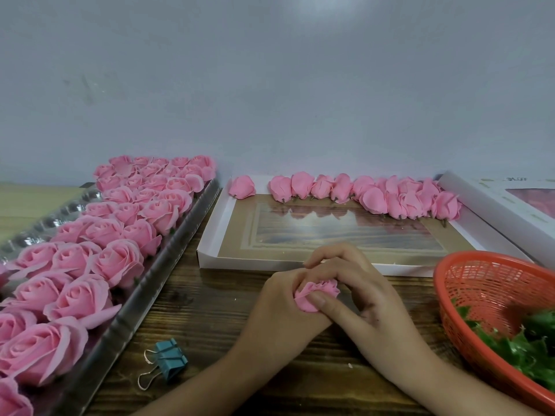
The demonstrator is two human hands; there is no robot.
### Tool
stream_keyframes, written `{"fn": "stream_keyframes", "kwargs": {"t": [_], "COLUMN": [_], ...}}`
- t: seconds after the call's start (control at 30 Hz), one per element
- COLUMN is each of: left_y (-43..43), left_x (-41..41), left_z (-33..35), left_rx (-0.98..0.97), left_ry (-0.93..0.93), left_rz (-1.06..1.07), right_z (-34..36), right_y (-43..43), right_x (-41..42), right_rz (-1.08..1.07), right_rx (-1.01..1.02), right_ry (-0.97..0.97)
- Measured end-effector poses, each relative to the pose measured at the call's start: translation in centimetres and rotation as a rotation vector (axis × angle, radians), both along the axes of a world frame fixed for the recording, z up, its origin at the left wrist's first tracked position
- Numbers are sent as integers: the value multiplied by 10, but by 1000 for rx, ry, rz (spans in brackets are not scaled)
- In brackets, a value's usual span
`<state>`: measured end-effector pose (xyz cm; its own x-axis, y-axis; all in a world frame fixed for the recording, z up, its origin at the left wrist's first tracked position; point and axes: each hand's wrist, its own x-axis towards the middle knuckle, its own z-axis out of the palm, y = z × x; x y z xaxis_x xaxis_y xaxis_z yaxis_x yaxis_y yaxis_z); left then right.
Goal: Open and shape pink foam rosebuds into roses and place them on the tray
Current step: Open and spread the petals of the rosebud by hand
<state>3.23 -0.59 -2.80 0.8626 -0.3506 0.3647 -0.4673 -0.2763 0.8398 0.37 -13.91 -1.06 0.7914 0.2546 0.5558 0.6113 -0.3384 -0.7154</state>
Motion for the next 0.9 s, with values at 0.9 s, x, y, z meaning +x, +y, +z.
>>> {"fn": "stream_keyframes", "kwargs": {"t": [0.9], "left_y": [-6], "left_x": [6], "left_z": [-9], "left_rx": [-35], "left_ry": [71], "left_rz": [-29], "right_z": [3], "right_y": [2], "right_x": [-4], "right_rz": [-62], "right_rx": [-57], "right_ry": [-95]}}
